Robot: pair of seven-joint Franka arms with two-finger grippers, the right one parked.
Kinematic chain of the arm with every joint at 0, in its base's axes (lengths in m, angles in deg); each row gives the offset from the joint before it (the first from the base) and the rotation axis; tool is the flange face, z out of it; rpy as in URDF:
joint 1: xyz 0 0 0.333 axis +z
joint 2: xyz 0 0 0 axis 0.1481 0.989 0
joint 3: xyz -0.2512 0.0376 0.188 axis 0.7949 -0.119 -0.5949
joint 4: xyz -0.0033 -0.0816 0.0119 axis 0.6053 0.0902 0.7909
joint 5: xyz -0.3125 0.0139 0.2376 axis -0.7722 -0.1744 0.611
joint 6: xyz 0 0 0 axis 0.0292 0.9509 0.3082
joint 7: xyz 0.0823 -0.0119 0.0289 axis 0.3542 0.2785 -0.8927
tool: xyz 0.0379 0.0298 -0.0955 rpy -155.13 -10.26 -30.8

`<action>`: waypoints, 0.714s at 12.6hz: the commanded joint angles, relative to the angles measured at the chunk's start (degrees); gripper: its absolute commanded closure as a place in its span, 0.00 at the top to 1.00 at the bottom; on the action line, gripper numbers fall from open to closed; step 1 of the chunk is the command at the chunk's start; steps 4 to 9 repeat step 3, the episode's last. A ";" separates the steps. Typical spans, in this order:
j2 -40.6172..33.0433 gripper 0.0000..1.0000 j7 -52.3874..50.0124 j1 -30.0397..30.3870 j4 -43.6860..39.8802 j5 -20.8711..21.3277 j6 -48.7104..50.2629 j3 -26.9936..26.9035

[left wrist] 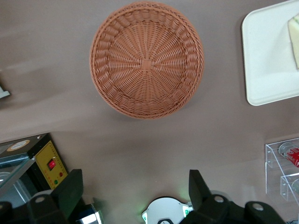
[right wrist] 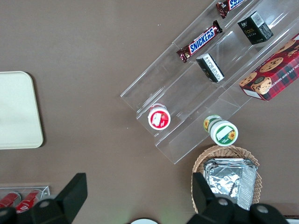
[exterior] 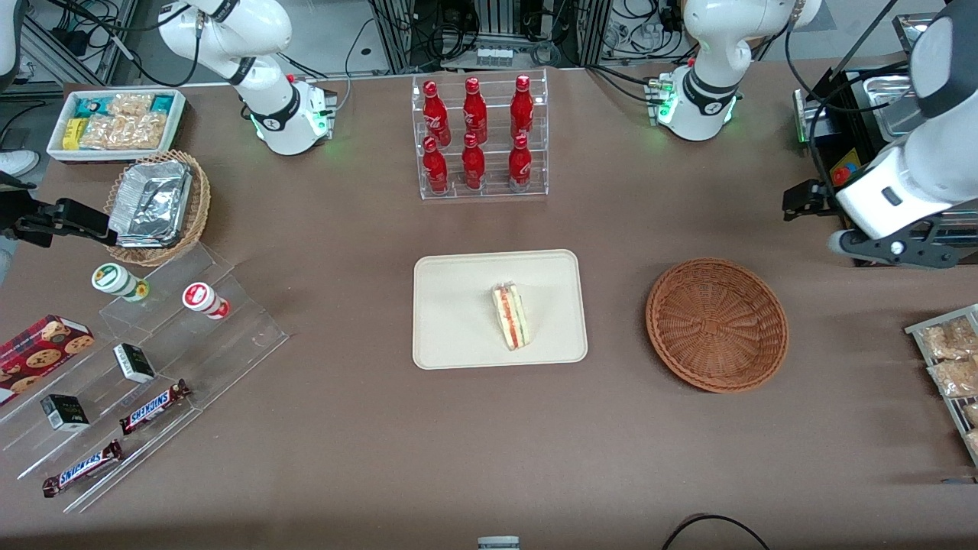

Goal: Place sandwich from basket to tray

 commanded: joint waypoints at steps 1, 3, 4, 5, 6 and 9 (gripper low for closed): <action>-0.19 1.00 2.96 -1.08 -3.10 -0.59 2.33 -2.06; -0.19 1.00 2.88 -1.34 -3.45 -0.32 1.98 -2.07; -0.19 1.00 2.88 -1.34 -3.45 -0.32 1.98 -2.07; -0.19 1.00 2.88 -1.34 -3.45 -0.32 1.98 -2.07; -0.19 1.00 2.88 -1.34 -3.45 -0.32 1.98 -2.07; -0.19 1.00 2.88 -1.34 -3.45 -0.32 1.98 -2.07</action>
